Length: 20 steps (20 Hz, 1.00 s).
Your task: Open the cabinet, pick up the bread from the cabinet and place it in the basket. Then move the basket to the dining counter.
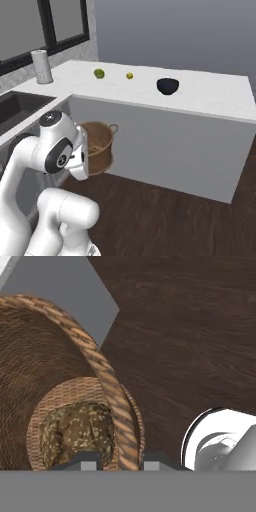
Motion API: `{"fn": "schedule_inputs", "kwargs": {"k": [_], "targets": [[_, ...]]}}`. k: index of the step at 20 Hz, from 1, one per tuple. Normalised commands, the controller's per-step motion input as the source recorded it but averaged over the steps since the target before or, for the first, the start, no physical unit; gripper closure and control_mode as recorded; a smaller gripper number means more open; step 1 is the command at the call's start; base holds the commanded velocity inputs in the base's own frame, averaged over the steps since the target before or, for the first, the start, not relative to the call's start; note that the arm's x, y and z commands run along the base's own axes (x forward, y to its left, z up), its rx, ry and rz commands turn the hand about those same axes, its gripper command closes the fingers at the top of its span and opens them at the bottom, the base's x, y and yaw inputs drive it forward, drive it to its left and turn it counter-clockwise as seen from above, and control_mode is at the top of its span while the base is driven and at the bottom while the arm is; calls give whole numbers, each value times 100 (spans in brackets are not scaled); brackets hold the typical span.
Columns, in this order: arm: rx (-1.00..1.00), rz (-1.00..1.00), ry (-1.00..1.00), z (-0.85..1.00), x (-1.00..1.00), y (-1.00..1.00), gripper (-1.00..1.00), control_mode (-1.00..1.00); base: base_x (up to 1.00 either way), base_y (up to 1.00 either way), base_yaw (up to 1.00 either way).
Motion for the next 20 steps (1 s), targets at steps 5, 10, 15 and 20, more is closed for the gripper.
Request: {"fn": "schedule_inputs", "kwargs": {"k": [5,10,15,20], "targets": [[0,0,0,0,0,0,100,100,100,-84,0],[0,0,0,0,0,0,100,100,100,-89,0],[0,0,0,0,0,0,100,100,100,-85,0],[0,0,0,0,0,0,100,100,100,-43,0]]}}
